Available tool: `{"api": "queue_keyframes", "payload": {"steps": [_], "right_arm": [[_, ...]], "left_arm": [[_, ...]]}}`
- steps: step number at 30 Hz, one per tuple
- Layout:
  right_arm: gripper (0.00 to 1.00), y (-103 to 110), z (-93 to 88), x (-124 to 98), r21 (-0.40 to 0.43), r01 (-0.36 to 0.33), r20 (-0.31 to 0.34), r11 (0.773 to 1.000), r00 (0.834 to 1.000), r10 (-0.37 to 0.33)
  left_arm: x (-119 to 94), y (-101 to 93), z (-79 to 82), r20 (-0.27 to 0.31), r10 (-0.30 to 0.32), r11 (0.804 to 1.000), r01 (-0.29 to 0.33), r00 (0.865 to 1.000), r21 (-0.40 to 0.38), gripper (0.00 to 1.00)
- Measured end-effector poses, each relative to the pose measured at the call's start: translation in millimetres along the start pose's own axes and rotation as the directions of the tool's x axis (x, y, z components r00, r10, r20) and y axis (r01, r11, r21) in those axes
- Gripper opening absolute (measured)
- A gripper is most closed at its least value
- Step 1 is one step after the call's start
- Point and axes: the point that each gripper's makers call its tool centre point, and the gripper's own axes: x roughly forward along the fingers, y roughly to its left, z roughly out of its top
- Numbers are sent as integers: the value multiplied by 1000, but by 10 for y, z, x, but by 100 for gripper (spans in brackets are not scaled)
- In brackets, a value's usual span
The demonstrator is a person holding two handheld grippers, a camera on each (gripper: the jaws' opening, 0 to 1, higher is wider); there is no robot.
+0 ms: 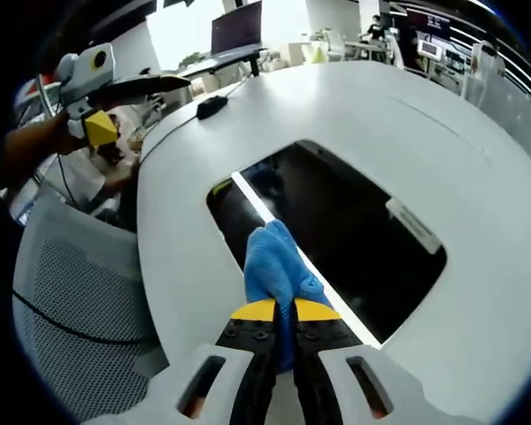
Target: Wipe the mirror surface with the cleaning cloth until all visible marks leave the cleaned area.
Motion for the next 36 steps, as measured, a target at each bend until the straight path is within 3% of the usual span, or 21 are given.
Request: {"api": "queue_keyframes", "payload": {"steps": [36], "right_arm": [[1, -229, -328, -264, -14, -33, -36, 999, 999, 33]], "left_arm": [[28, -59, -23, -9, -2, 1000, 2, 1000, -8, 99]]}}
